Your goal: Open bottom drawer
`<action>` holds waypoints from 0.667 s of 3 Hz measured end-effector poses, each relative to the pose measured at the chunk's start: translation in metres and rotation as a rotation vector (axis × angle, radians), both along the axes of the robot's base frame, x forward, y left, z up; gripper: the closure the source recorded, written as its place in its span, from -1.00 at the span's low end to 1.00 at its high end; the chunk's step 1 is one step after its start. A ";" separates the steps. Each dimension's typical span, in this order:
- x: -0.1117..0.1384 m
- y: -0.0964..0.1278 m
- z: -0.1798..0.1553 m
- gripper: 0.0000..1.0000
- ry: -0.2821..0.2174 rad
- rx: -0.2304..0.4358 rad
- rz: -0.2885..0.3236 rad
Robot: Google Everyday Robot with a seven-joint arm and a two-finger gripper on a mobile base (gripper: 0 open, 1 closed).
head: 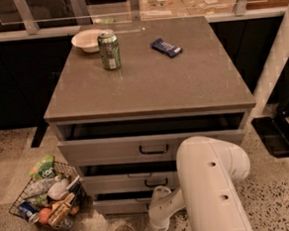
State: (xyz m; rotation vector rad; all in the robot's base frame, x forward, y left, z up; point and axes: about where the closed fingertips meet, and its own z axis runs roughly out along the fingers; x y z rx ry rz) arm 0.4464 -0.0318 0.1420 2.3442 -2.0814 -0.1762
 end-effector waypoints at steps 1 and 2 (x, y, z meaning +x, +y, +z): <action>0.000 0.000 0.000 -1.00 0.000 0.000 0.000; 0.000 0.000 0.000 -1.00 0.000 0.000 0.000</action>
Offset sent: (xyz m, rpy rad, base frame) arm -0.1019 0.0687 0.1774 -0.2612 -0.7190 0.1449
